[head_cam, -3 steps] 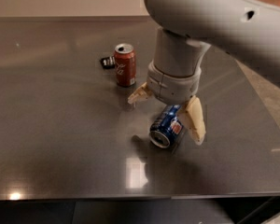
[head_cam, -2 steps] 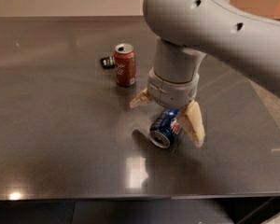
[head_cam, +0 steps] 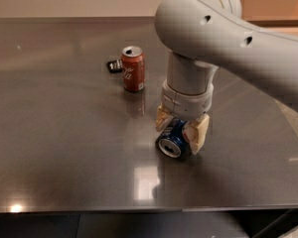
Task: Place pepsi can upright
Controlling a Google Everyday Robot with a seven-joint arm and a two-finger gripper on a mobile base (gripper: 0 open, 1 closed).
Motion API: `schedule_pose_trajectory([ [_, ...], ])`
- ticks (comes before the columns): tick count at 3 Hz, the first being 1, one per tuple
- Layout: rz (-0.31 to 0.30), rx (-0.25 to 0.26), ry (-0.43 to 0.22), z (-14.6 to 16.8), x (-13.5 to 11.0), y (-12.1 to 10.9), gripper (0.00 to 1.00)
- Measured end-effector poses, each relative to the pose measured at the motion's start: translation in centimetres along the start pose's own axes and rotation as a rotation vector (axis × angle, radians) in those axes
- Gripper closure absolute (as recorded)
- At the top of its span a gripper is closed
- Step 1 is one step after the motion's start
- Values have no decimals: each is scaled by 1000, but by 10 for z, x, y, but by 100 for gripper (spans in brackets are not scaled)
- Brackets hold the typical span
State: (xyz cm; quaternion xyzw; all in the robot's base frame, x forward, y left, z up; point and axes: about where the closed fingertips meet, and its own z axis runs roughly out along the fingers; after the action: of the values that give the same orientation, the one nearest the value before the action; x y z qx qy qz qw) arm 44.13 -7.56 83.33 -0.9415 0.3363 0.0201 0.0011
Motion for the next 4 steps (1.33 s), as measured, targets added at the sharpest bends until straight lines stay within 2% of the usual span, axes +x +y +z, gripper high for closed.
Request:
schedule_pose_trajectory([
  [1,4,17,-21,-15,-4,0,59],
  [2,41,58,-85,-42,-10,-2,82],
  [3,122,102,-194,-72,-13,-8,100],
  [4,231,169,-363,-92,-8,-15,100],
])
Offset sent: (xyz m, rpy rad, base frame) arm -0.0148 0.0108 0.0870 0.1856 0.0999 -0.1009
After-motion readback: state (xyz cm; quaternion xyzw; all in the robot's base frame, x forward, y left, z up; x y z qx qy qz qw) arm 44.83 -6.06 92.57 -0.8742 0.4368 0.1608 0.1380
